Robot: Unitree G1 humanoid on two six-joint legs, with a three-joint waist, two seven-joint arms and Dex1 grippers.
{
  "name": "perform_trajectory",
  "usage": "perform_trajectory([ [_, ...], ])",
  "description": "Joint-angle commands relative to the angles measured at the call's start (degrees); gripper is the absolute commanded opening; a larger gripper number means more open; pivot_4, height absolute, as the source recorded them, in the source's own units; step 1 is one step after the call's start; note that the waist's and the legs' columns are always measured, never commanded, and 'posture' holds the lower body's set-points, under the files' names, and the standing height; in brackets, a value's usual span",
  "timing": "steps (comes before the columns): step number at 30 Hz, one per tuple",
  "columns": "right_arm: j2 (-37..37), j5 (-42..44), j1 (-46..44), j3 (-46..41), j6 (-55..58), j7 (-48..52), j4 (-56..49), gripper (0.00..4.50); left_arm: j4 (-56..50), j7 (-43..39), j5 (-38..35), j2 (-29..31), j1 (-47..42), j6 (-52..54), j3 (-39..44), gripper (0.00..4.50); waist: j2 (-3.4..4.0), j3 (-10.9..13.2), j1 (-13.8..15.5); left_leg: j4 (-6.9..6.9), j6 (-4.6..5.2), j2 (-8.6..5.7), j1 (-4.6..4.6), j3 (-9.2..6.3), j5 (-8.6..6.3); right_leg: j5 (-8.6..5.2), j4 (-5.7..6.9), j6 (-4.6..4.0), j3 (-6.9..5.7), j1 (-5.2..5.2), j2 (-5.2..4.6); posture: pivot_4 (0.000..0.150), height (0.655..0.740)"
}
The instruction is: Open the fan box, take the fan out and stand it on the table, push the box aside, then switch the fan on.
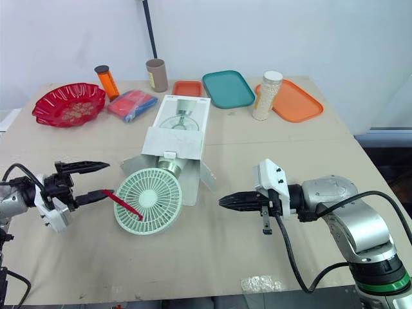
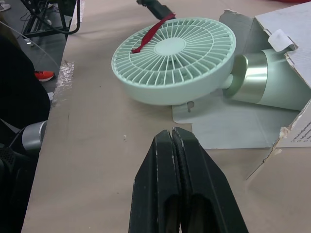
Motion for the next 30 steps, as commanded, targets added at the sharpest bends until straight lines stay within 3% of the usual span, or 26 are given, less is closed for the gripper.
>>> perform_trajectory([
  [1, -0.79, -0.19, -0.26, 0.08, -0.47, -0.96, -1.96, 0.0, -5.16, 11.4, 10.37, -2.07, 1.06, -0.92, 4.88, 4.4, -0.03, -0.01, 0.05, 0.02, 0.0, 0.0, 0.0, 0.0, 0.0, 0.0, 0.01, 0.0, 0.0, 0.0, 0.0, 0.15, 0.74],
  [11, -0.98, 0.61, -0.32, 0.48, 0.56, -3.02, -4.04, 0.0, -13.19, 51.63, 51.04, -2.83, 0.53, -0.9, 7.37, 4.4, -0.03, -0.02, 0.33, 0.07, 0.0, -0.02, 0.01, -0.01, 0.0, 0.0, 0.08, 0.0, 0.0, 0.02, 0.0, 0.15, 0.74],
  [15, -1.18, 1.17, -0.17, 0.15, 0.96, -3.06, -4.84, 0.0, -17.41, 87.71, 72.57, 6.12, 1.22, 17.15, -11.73, 4.4, -0.1, -0.05, 0.35, 0.07, -0.01, -0.03, 0.01, -0.01, 0.0, 0.0, 0.1, 0.01, 0.01, 0.02, -0.03, 0.15, 0.74],
  [17, -1.27, 0.94, -0.13, 0.16, 0.89, -3.21, -4.7, 0.0, -15.95, 99.79, 78.52, 9.06, -0.25, 24.46, -20.53, 4.4, -0.1, -0.06, 0.36, 0.06, 0.0, -0.05, 0.05, 0.02, 0.0, -0.01, 0.15, 0.03, 0.01, 0.02, -0.08, 0.15, 0.74],
  [22, -1.5, 0.93, 0.05, 0.22, 0.83, -3.49, -4.81, 0.0, -12.28, 117.69, 84.62, 12.34, -5.59, 35.17, -36.42, 4.4, -0.25, -0.13, 0.74, 0.07, 0.01, -0.17, 0.03, 0.0, -0.01, -0.07, 0.31, 0.12, 0.01, 0.01, -0.15, 0.15, 0.74],
  [30, -1.49, 0.89, -0.31, 0.78, 0.6, -3.51, -4.56, 0.0, -8.09, 123.79, 82.59, 12.19, -11.39, 41.4, -46.04, 4.4, -0.3, -0.13, 0.76, 0.08, 0.01, -0.2, 0.0, 0.02, -0.01, -0.07, 0.35, 0.12, 0.01, -0.02, -0.16, 0.15, 0.74],
])
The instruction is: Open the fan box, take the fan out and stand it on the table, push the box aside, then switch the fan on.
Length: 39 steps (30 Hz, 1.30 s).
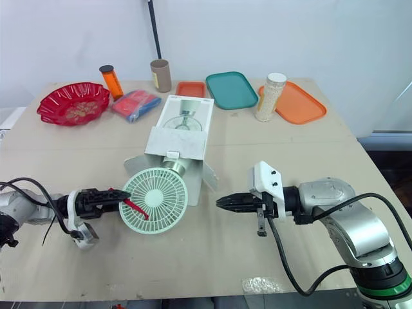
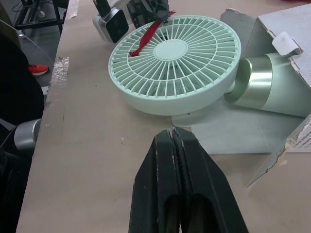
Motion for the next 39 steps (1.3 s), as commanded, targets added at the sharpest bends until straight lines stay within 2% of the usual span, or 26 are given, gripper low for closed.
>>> perform_trajectory([
  [1, -0.5, 0.6, -0.76, -0.29, -0.65, 0.08, -1.44, 0.0, 1.29, 2.58, -1.93, 1.33, -2.29, 2.15, -3.17, 4.4, -0.01, -0.01, 0.01, 0.01, 0.0, 0.0, 0.0, 0.0, 0.0, 0.0, 0.0, 0.0, 0.0, 0.0, 0.0, 0.15, 0.74],
  [5, -0.45, 0.78, -0.79, -0.24, -0.48, -0.02, -1.69, 0.0, 1.12, 3.12, -2.75, 1.49, -2.79, 2.51, -6.3, 4.4, -0.02, -0.01, 0.0, 0.04, 0.0, 0.0, 0.0, 0.01, 0.0, 0.0, 0.01, 0.0, 0.0, 0.0, 0.01, 0.15, 0.74],
  [15, -0.08, 0.72, -0.48, 0.09, -0.26, -0.86, -2.24, 0.0, -1.85, -2.62, -8.92, 1.61, -5.43, 1.67, -7.84, 4.4, -0.08, -0.04, 0.41, 0.2, 0.08, 0.0, -0.03, 0.03, -0.05, 0.0, 0.05, 0.0, 0.0, 0.01, 0.0, 0.15, 0.74],
  [16, -0.05, 0.62, -0.41, 0.16, -0.29, -1.01, -2.3, 0.0, -2.02, -2.76, -9.08, 1.77, -5.45, 1.97, -7.93, 3.88, -0.08, -0.05, 0.41, 0.2, 0.1, 0.0, -0.03, 0.03, -0.05, 0.0, 0.05, 0.0, 0.0, 0.01, 0.01, 0.15, 0.74],
  [18, 0.11, 0.36, -0.5, 0.27, -0.26, -1.5, -2.13, 0.0, -2.58, -2.69, -8.98, 2.04, -5.5, 1.89, -8.36, 3.5, -0.1, -0.05, 0.42, 0.21, 0.1, 0.0, -0.04, 0.03, -0.05, 0.0, 0.05, 0.0, 0.0, 0.01, 0.0, 0.15, 0.74],
  [19, 0.17, 0.5, -0.51, 0.22, -0.21, -1.6, -2.16, 0.0, -2.87, -2.75, -8.77, 2.12, -5.55, 1.91, -8.65, 2.84, -0.1, -0.05, 0.42, 0.24, 0.1, -0.01, -0.05, 0.03, -0.06, 0.0, 0.05, 0.0, 0.0, 0.01, -0.01, 0.15, 0.74],
  [22, 0.17, 0.71, -0.59, 0.34, -0.26, -1.82, -2.21, 0.0, -2.86, -3.17, -8.57, 2.14, -5.93, 1.53, -9.35, 2.06, -0.1, -0.06, 0.43, 0.26, 0.11, -0.01, -0.05, 0.02, -0.06, 0.0, 0.06, 0.0, 0.0, 0.01, 0.0, 0.15, 0.74],
  [31, -0.12, 0.84, -0.24, 0.26, -0.31, -2.1, -2.2, 0.0, -3.67, -4.06, -10.26, 2.22, -5.68, 0.36, -10.46, 2.06, -0.15, -0.09, 0.43, 0.3, 0.13, -0.01, -0.05, 0.03, -0.07, 0.0, 0.08, 0.0, 0.0, 0.02, -0.01, 0.15, 0.74],
  [39, -1.45, -0.1, 0.49, 0.15, -1.37, -0.8, -1.12, 0.0, -8.22, -11.77, -20.14, 4.74, -2.4, -6.71, -6.92, 2.06, -0.2, -0.12, 0.43, 0.33, 0.15, 0.01, -0.05, 0.04, -0.09, 0.0, 0.1, 0.0, 0.01, 0.01, -0.01, 0.15, 0.74],
])
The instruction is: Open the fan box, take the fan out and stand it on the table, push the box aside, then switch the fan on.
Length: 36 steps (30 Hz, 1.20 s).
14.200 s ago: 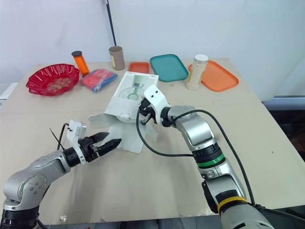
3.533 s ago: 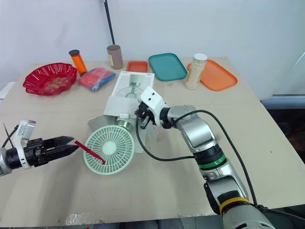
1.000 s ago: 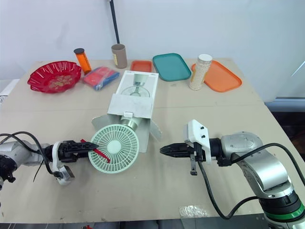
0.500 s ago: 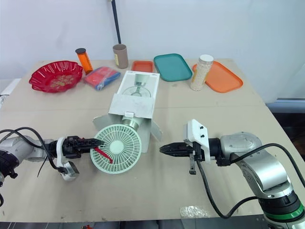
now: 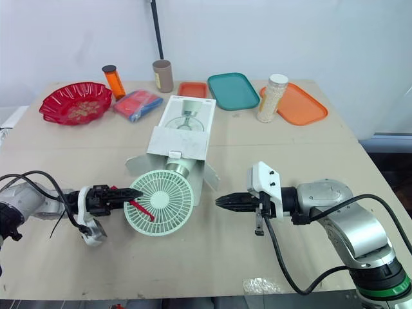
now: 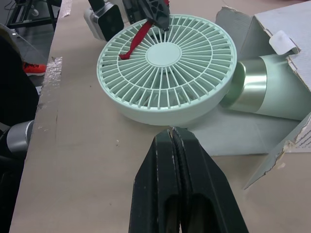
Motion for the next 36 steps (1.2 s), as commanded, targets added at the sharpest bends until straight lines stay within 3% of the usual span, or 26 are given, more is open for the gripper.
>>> perform_trajectory([
  [1, -1.51, -0.2, 0.26, -0.68, -1.47, 1.38, -0.99, 0.0, -4.01, -2.54, -4.63, 2.76, 2.21, -2.2, 3.08, 2.06, 0.0, 0.0, 0.01, 0.0, 0.0, 0.0, 0.0, -0.01, 0.0, 0.0, 0.0, 0.0, 0.0, 0.0, 0.0, 0.15, 0.74],
  [9, -3.28, -0.83, 1.47, -1.04, -2.88, 3.43, 0.43, 0.0, -12.91, -12.91, -17.03, 7.31, 11.25, -6.49, 10.69, 2.06, -0.04, -0.04, 0.01, 0.06, 0.02, 0.03, 0.01, 0.04, -0.01, 0.0, 0.03, 0.0, 0.02, 0.0, 0.0, 0.15, 0.74],
  [23, -2.82, -2.72, -0.55, 1.63, -4.84, 5.97, 3.26, 0.0, -22.38, -38.96, -50.55, 11.09, 29.56, -13.02, 23.52, 2.06, -0.01, -0.06, -0.04, 0.14, 0.12, 0.14, 0.06, 0.16, -0.07, 0.0, 0.03, -0.01, 0.03, 0.02, 0.04, 0.15, 0.74],
  [27, -2.25, -2.29, -0.81, 2.19, -5.06, 6.78, 3.31, 0.0, -29.23, -45.41, -63.03, 14.73, 39.02, -9.37, 28.81, 2.06, 0.0, -0.06, -0.05, 0.13, 0.16, 0.2, 0.06, 0.2, -0.09, 0.0, 0.02, -0.02, 0.02, 0.01, 0.05, 0.15, 0.74],
  [30, -1.56, -3.23, -1.39, 3.58, -6.06, 7.28, 4.23, 0.0, -33.31, -49.76, -68.04, 16.24, 46.2, -8.35, 33.11, 2.06, 0.01, -0.06, -0.04, 0.14, 0.19, 0.21, 0.07, 0.21, -0.11, 0.0, 0.01, -0.03, 0.02, 0.02, 0.07, 0.15, 0.74],
  [36, 0.49, -4.41, -4.31, 6.03, -7.71, 8.05, 7.11, 0.0, -36.93, -58.08, -81.14, 13.58, 55.2, 0.82, 40.6, 2.06, 0.05, -0.05, -0.05, 0.15, 0.23, 0.22, 0.29, 0.25, -0.13, -0.01, 0.0, -0.04, 0.03, 0.23, 0.1, 0.15, 0.74],
])
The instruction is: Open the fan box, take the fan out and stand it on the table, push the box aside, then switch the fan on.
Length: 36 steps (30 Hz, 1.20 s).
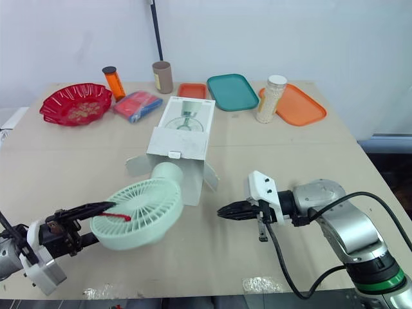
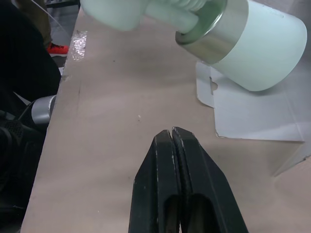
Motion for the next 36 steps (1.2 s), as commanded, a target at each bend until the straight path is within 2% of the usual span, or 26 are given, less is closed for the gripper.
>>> perform_trajectory([
  [1, 1.31, -0.79, -2.29, 1.15, -2.19, 1.26, 1.37, 0.0, -3.82, -4.02, -9.94, -2.1, 4.72, 6.69, 7.06, 2.06, 0.03, 0.02, -0.02, -0.01, 0.12, 0.02, 0.12, 0.01, -0.07, -0.01, -0.04, -0.02, 0.0, 0.11, 0.03, 0.15, 0.74],
  [8, 3.59, -1.78, -5.47, 3.75, -3.75, 3.35, 4.9, 0.0, -14.38, -12.87, -22.9, -9.24, 10.85, 21.84, 17.22, 2.06, 0.15, 0.11, -0.06, 0.02, 0.51, 0.09, 0.51, 0.11, -0.29, -0.09, -0.11, -0.06, 0.0, 0.49, 0.08, 0.15, 0.74],
  [14, 6.02, -3.11, -8.45, 5.92, -5.26, 4.9, 8.42, 0.0, -26.12, -21.06, -31.42, -14.91, 14.31, 34.59, 26.45, 2.06, 0.17, 0.14, -0.05, 0.04, 0.51, 0.09, 0.52, 0.1, -0.29, -0.1, -0.12, -0.07, 0.01, 0.51, 0.09, 0.15, 0.74],
  [19, 8.32, -4.21, -10.0, 7.28, -6.55, 5.29, 10.52, 0.0, -31.4, -26.13, -36.67, -19.02, 14.49, 44.27, 33.54, 2.06, 0.21, 0.16, -0.03, 0.04, 0.51, 0.1, 0.52, 0.09, -0.29, -0.1, -0.13, -0.08, 0.01, 0.52, 0.12, 0.15, 0.74],
  [28, 9.89, -4.27, -10.76, 7.27, -6.66, 6.11, 10.6, 0.0, -30.86, -29.52, -41.89, -24.05, 13.16, 65.35, 44.24, 2.06, 0.24, 0.18, -0.09, 0.04, 0.51, 0.1, 0.52, 0.06, -0.3, -0.11, -0.13, -0.1, 0.01, 0.52, 0.14, 0.15, 0.74],
  [34, 11.35, -5.04, -11.56, 7.96, -7.34, 6.54, 12.11, 0.0, -30.27, -29.0, -45.38, -25.77, 8.58, 75.84, 49.94, 2.06, 0.23, 0.18, -0.06, 0.07, 0.5, 0.09, 0.52, 0.01, -0.3, -0.12, -0.13, -0.11, 0.0, 0.54, 0.13, 0.15, 0.74],
  [36, 11.92, -5.24, -11.72, 8.23, -7.5, 6.57, 12.34, 0.0, -30.66, -29.29, -43.76, -26.72, 7.24, 76.33, 51.04, 2.06, 0.23, 0.18, -0.06, 0.07, 0.5, 0.09, 0.52, -0.01, -0.3, -0.12, -0.14, -0.11, 0.0, 0.54, 0.14, 0.15, 0.74],
])
